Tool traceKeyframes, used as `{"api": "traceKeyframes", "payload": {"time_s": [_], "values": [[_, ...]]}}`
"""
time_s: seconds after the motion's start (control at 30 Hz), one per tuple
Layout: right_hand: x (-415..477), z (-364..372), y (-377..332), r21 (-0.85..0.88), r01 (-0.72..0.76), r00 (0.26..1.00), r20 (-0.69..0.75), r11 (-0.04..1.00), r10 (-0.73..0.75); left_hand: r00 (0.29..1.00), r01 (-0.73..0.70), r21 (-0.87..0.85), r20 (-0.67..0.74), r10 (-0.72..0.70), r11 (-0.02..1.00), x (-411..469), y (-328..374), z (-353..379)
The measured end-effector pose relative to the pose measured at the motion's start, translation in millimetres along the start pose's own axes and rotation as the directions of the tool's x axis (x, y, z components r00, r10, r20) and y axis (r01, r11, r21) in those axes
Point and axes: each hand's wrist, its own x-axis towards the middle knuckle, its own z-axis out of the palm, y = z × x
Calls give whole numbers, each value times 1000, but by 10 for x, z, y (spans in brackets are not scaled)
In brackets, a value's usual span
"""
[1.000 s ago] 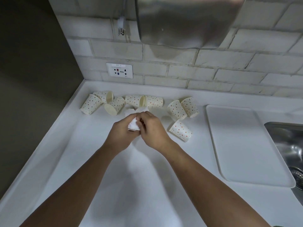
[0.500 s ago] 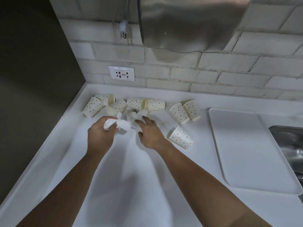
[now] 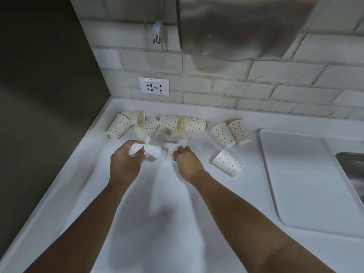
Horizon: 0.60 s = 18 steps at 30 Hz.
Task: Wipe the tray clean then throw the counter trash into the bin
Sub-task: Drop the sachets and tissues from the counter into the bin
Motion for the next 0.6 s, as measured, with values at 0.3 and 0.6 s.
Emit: {"api": "traceKeyframes", "payload": {"time_s": [0.3,0.6], "values": [[-56,-193,66,420,-211,955,-103,883,277,1000,0,4,7,0,1000,-38,-102,19],[-101,-141,163,-91,-428,899,56,899,434,999,-39,44,26,38,998,6,-206,9]]}}
